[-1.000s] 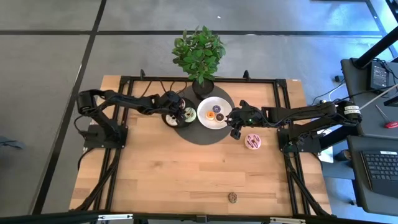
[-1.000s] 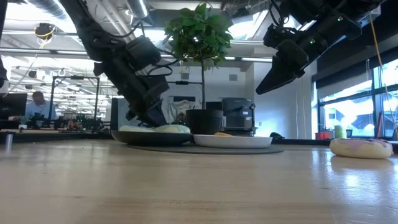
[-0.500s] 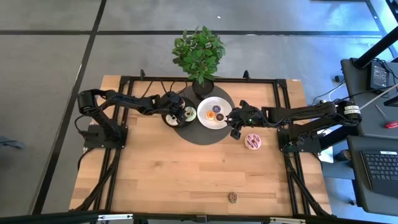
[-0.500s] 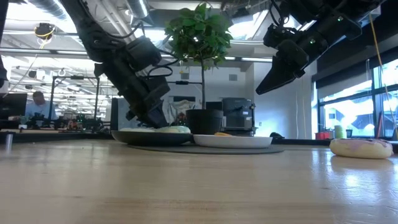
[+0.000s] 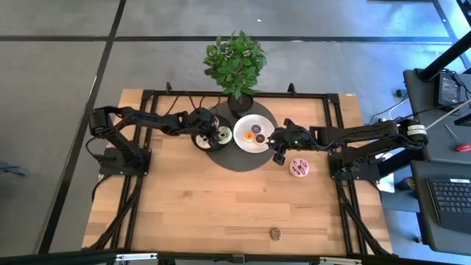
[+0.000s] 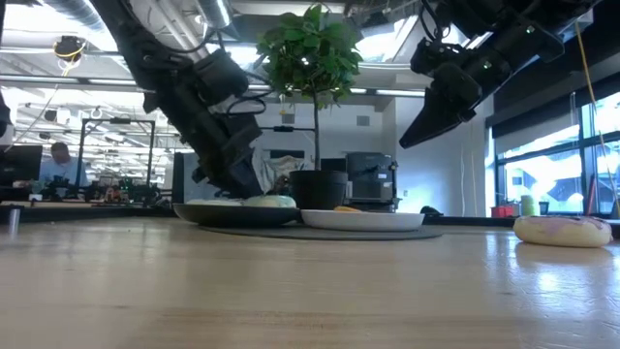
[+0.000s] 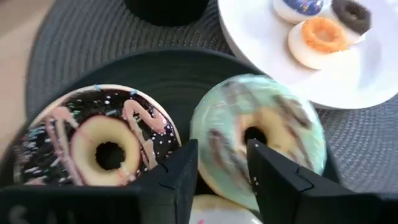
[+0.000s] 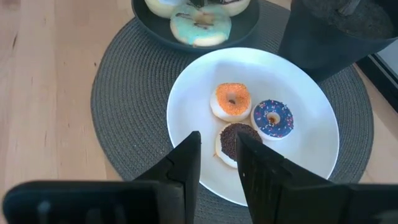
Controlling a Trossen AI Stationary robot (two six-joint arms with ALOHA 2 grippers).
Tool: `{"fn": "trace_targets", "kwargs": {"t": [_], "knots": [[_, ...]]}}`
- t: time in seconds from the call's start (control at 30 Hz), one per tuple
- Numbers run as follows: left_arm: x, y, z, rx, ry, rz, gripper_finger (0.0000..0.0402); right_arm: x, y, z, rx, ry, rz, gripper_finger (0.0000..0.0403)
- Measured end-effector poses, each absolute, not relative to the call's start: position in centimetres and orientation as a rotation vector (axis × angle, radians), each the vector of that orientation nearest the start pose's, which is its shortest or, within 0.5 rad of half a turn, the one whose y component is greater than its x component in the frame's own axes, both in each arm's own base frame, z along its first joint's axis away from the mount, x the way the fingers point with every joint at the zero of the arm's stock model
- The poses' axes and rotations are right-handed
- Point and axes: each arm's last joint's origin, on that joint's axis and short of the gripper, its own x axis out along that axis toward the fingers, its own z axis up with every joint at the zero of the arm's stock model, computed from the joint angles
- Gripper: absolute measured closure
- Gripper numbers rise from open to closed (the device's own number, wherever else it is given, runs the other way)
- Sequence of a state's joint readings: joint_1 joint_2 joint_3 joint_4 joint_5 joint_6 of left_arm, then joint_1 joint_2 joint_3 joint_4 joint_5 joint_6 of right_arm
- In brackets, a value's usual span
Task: Pick & Place donuts
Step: Put the big light blue donut on the dark green plate, then put the small brown donut on the white plate
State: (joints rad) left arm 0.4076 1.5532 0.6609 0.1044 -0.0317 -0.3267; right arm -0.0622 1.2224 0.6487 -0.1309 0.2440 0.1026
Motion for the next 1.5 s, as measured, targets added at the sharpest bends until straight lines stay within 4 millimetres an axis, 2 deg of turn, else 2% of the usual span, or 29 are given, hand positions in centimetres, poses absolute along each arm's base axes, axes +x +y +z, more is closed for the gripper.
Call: {"fn": "trace_targets", "kwargs": {"t": [0.23,0.33,0.57,0.67,0.73,0.83,1.13,1.3,1.5], "knots": [[25.3,11.0,17.8,-0.419,0.595,0.534,0.0243,24.6,-2.2,22.1,0.007,0.655,-0.317,0.0298],[25.1,10.4,19.2,-0.406,0.546,0.505,0.024,24.9,-1.6,22.9,-0.067,0.659,-0.25,0.0298],[25.9,6.7,20.5,-0.334,0.517,0.354,0.0245,25.0,3.0,24.2,-0.201,0.687,-0.029,0.0298],[26.3,5.1,20.6,-0.317,0.515,0.293,0.0246,24.5,5.7,24.1,-0.212,0.689,0.15,0.0298],[26.5,4.3,20.5,-0.3,0.519,0.267,0.0245,24.4,7.4,23.7,-0.2,0.7,0.24,0.0298],[26.6,3.5,20.5,-0.284,0.521,0.258,0.0243,24.4,9.5,22.8,-0.12,0.734,0.272,0.0298],[26.7,2.4,20.5,-0.308,0.52,0.251,0.0247,24.6,15.0,18.9,-0.022,0.831,0.35,0.0298],[26.7,2.0,20.5,-0.361,0.517,0.25,0.0244,23.9,17.3,17.4,0.039,0.891,0.364,0.0298],[26.8,1.2,20.4,-0.392,0.524,0.231,0.0244,22.9,19.3,16.4,0.069,0.92,0.394,0.0298]]}}
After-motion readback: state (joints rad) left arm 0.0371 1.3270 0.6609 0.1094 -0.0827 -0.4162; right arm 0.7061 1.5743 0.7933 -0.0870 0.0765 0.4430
